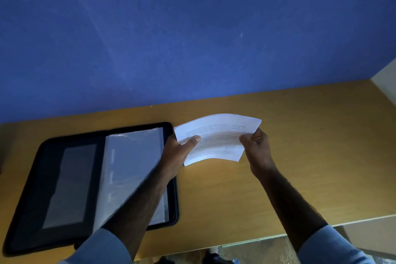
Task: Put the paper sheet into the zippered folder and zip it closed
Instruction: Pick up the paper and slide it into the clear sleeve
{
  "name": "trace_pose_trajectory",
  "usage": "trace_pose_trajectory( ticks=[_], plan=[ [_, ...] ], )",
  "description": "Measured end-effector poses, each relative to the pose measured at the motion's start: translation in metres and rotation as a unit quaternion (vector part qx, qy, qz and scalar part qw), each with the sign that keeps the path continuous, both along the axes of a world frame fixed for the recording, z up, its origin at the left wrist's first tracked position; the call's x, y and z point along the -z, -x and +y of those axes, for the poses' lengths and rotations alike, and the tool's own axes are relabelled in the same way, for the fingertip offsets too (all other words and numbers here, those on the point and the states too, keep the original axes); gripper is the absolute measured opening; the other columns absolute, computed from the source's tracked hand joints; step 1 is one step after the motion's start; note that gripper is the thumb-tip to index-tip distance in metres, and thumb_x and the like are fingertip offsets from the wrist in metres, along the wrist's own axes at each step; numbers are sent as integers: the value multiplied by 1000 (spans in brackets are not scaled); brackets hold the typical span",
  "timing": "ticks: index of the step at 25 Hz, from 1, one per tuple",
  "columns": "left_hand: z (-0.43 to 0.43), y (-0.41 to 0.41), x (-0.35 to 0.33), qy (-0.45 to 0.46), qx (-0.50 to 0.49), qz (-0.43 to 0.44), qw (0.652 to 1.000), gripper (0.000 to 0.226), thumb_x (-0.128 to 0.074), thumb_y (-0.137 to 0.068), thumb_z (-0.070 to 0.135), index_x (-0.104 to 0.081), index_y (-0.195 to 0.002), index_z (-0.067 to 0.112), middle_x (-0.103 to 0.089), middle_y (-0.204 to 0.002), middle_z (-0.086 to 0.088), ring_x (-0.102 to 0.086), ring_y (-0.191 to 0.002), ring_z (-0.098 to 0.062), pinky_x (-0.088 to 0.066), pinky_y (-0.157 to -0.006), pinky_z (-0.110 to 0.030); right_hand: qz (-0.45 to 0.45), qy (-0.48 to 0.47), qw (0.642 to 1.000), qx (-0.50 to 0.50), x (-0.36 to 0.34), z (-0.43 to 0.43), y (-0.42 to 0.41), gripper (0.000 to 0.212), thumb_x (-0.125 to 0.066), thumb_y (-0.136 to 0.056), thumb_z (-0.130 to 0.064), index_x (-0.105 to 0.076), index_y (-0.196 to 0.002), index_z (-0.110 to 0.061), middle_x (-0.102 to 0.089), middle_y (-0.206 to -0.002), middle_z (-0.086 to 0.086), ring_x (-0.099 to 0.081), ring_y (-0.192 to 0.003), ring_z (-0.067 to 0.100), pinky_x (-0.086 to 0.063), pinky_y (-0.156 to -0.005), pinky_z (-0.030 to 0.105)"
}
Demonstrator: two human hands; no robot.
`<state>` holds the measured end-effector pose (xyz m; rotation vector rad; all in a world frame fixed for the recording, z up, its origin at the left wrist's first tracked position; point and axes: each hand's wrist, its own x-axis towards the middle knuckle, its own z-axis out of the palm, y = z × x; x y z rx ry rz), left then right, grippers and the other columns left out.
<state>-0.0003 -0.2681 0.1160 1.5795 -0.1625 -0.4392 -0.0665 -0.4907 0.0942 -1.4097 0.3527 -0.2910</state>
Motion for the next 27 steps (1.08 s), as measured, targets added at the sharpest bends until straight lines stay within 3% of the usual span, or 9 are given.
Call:
trace_pose_trajectory(
  ticks=[3,9,13,17,23,27],
  plan=[
    [-3,2,1,11,6,-8,1000,31,-70,-94,22,-73,-110,48,-75,-119,10,-71,-110,-9,-57,-86,-23,6,9,1000,9,1,0,1,45,-41,-73,0,-74,-101,-15,-74,-86,-5,-66,-74,10,-51,-60,24],
    [-5,3,-4,20,7,-11,1000,35,-68,-95,19,-72,-109,51,-75,-117,13,-71,-108,-6,-56,-79,-15,0,18,1000,7,-1,-4,3,51,-38,-74,-1,-72,-109,-16,-75,-93,-1,-69,-79,13,-54,-61,28],
    [-6,2,-5,15,10,-17,1000,32,-71,-94,22,-73,-109,50,-76,-117,13,-71,-108,-6,-57,-83,-20,-1,16,1000,7,-2,-4,4,50,-39,-75,-1,-72,-109,-16,-75,-95,1,-70,-82,14,-54,-64,28],
    [-6,2,-2,20,9,-15,1000,28,-77,-88,27,-75,-115,36,-76,-118,6,-72,-111,-13,-57,-95,-37,-9,4,1000,-14,-3,-6,5,42,-45,-80,-3,-73,-107,-16,-76,-95,1,-71,-84,14,-55,-66,27],
    [-6,4,4,22,7,-30,999,28,-76,-88,31,-74,-114,43,-76,-118,10,-71,-111,-9,-58,-85,-22,-2,-7,1000,-17,-2,-9,6,40,-41,-81,2,-73,-101,-13,-74,-88,-1,-69,-79,13,-54,-63,24],
    [-4,14,21,8,-14,2,1000,29,-76,-89,25,-74,-112,42,-75,-119,12,-70,-113,-9,-56,-93,-28,26,3,999,-29,7,-9,13,44,-39,-79,1,-73,-98,-20,-74,-87,-3,-69,-77,10,-53,-61,22]
  ],
)
